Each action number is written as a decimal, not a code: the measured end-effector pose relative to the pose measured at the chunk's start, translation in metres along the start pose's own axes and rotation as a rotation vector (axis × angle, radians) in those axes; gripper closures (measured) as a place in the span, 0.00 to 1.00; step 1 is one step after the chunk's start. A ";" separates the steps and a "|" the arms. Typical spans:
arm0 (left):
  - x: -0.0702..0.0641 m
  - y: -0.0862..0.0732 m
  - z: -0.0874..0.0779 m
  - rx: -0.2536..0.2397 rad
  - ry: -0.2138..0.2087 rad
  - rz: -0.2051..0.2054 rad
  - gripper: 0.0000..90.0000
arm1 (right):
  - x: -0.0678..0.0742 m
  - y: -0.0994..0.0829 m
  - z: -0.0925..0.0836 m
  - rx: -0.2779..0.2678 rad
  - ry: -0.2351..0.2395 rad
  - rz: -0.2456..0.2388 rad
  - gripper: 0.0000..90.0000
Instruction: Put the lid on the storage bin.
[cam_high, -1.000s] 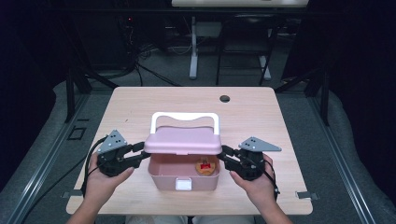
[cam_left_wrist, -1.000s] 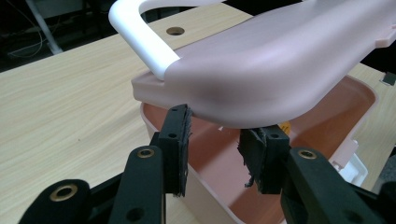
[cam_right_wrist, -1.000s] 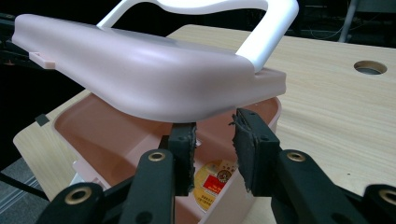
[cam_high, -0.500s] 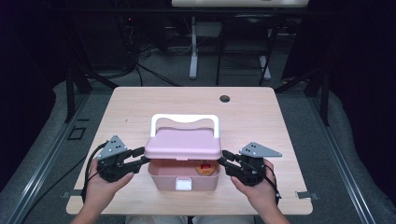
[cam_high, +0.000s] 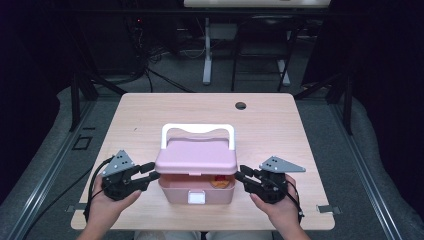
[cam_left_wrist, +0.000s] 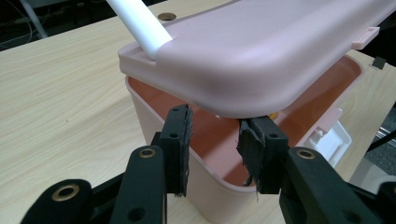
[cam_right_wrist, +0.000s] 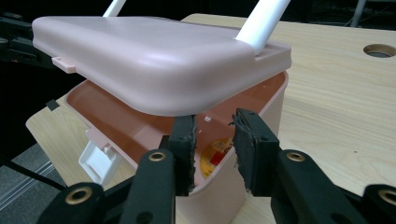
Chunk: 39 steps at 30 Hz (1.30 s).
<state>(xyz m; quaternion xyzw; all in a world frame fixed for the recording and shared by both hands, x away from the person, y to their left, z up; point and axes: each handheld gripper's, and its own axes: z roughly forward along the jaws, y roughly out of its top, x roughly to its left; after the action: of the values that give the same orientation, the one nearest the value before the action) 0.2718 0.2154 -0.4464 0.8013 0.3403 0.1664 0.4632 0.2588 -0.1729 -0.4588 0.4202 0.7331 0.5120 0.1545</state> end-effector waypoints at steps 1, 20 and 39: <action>0.000 0.000 0.000 -0.001 -0.001 0.000 0.71 | 0.000 0.000 -0.001 0.001 -0.001 0.000 0.76; 0.002 -0.018 -0.002 0.051 0.034 0.014 0.72 | -0.011 -0.010 -0.004 0.015 -0.007 0.037 0.76; 0.027 -0.025 0.002 0.024 0.079 -0.068 0.70 | -0.020 -0.014 0.001 0.018 -0.051 0.047 0.76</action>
<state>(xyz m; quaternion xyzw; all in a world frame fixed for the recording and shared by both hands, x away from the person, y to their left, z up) 0.2826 0.2421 -0.4701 0.7875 0.3873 0.1781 0.4452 0.2648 -0.1898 -0.4760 0.4516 0.7236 0.4977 0.1574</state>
